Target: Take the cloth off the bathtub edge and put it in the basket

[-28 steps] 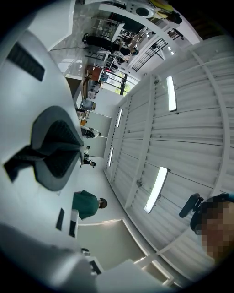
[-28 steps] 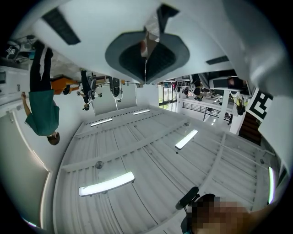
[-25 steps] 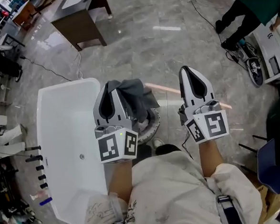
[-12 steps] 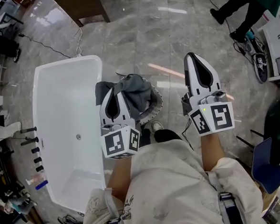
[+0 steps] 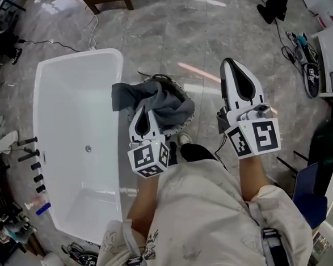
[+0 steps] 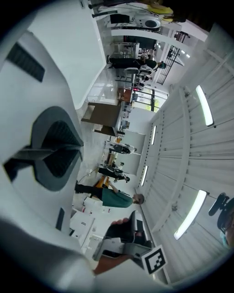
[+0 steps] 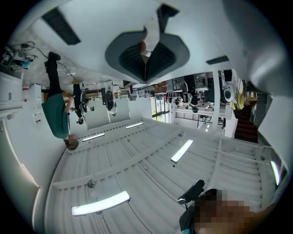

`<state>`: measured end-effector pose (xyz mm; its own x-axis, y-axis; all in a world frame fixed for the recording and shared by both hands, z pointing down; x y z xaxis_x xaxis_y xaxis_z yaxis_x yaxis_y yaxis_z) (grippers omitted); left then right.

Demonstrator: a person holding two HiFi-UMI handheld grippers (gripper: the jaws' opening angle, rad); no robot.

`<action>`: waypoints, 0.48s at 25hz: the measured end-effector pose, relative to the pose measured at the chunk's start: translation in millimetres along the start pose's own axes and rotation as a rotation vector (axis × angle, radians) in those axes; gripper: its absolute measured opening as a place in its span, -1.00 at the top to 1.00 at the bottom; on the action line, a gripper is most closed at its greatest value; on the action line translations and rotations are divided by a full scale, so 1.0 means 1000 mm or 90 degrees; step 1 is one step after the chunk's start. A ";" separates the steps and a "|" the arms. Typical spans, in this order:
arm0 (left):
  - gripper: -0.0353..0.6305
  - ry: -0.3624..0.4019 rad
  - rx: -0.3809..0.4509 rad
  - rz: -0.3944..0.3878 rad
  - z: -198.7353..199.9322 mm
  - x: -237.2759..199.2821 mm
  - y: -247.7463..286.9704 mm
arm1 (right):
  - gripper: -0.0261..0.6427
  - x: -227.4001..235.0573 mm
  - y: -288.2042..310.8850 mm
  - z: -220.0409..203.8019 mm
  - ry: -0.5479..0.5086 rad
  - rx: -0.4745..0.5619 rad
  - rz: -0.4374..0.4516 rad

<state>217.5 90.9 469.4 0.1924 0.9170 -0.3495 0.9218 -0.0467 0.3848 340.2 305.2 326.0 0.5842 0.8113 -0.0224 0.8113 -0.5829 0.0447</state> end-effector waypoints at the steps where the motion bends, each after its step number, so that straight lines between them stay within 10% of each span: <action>1: 0.87 -0.004 -0.012 0.006 -0.007 -0.005 0.003 | 0.95 -0.003 0.002 -0.002 -0.001 -0.004 0.002; 12: 0.87 -0.025 -0.155 0.070 -0.095 -0.066 0.043 | 0.95 -0.032 0.021 -0.023 -0.012 -0.049 0.035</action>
<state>212.5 65.6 590.0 0.3038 0.8952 -0.3262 0.7879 -0.0436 0.6142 338.1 267.5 350.4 0.6282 0.7772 -0.0365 0.7746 -0.6204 0.1227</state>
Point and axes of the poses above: the fingertips, and each gripper's own axes: y forward along the fingers, x to its right, z out of its top, the point moved 7 cm from there along -y, backward along the fingers, and after that the axes turned 7 degrees about -y, right-handed, at the moved point
